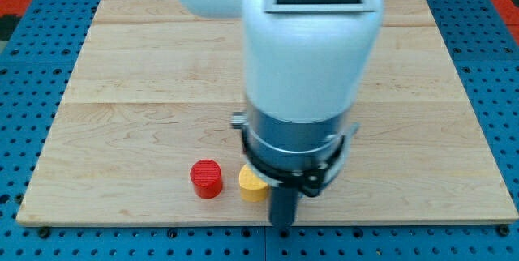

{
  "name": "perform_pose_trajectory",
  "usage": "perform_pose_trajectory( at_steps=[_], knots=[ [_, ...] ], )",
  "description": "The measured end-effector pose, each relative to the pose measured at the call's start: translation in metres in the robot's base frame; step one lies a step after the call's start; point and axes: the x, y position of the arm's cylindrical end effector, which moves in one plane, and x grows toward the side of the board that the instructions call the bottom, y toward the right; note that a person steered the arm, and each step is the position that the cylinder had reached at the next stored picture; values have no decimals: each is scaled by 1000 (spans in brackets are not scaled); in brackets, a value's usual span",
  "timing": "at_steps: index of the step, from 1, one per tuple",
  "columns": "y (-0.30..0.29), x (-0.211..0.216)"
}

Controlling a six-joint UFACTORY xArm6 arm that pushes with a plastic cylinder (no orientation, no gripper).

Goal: Move the yellow heart up a bit

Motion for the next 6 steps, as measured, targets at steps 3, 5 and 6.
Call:
perform_pose_trajectory(
  at_steps=[3, 5, 6],
  knots=[
    [-23, -79],
    [-22, -76],
    [12, -82]
  ],
)
